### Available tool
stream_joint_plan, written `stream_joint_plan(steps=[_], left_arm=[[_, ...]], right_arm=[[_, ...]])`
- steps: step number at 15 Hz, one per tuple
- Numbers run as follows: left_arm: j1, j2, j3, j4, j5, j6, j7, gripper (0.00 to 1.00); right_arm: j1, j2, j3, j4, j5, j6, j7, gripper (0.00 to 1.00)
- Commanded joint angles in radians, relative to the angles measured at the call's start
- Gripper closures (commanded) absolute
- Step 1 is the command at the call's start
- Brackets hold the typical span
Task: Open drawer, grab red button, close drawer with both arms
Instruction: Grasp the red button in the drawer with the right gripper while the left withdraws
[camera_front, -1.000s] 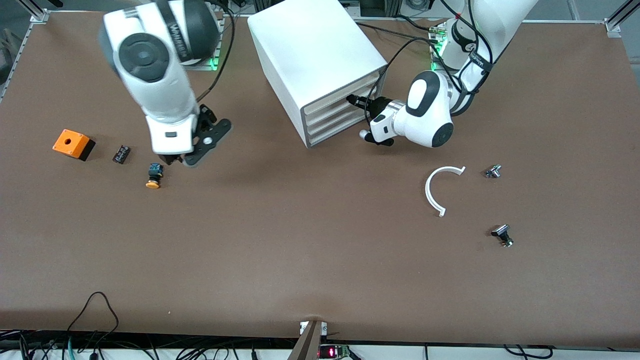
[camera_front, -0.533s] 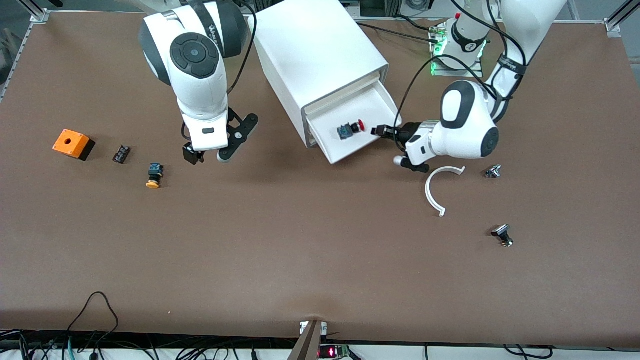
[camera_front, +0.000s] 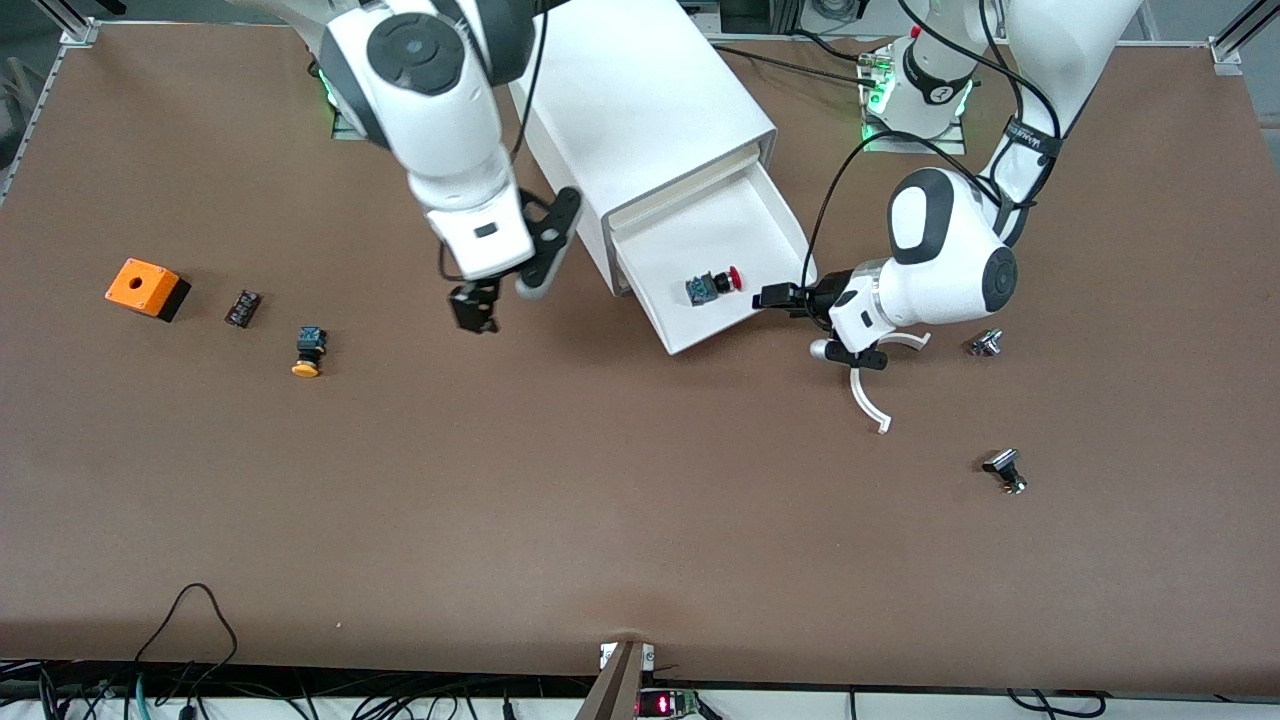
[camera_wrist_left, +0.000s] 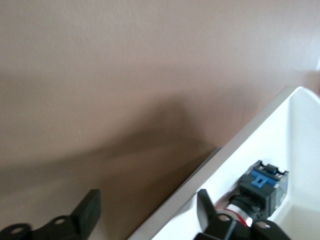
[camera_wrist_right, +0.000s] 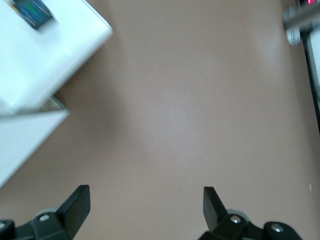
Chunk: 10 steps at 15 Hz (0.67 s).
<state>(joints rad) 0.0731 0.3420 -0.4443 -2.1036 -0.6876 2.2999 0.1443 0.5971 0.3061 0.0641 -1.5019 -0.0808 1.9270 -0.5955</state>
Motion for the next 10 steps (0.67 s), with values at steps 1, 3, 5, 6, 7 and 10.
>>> stream_joint_plan(steps=[1, 3, 5, 6, 7, 10], left_arm=[[0.055, -0.083, 0.01, 0.005, 0.028, 0.007, -0.026, 0.0], [0.127, -0.129, 0.012, 0.014, 0.025, 0.007, -0.025, 0.0], [0.149, -0.161, 0.025, 0.036, 0.031, 0.004, -0.022, 0.0], [0.151, -0.176, 0.062, 0.059, 0.078, -0.017, -0.009, 0.0], [0.151, -0.195, 0.094, 0.088, 0.183, -0.064, -0.005, 0.0], [0.151, -0.205, 0.124, 0.271, 0.423, -0.317, -0.006, 0.0]], right_arm=[[0.033, 0.117, 0.023, 0.184, 0.076, -0.017, -0.029, 0.0], [0.059, 0.171, 0.035, 0.229, 0.081, -0.005, -0.04, 0.0], [0.059, 0.253, 0.072, 0.308, 0.081, -0.006, -0.101, 0.0], [0.056, 0.289, 0.089, 0.348, 0.081, -0.016, -0.131, 0.0], [0.058, 0.316, 0.107, 0.374, 0.079, -0.02, -0.135, 0.0], [0.063, 0.387, 0.143, 0.405, 0.073, 0.024, -0.138, 0.0]])
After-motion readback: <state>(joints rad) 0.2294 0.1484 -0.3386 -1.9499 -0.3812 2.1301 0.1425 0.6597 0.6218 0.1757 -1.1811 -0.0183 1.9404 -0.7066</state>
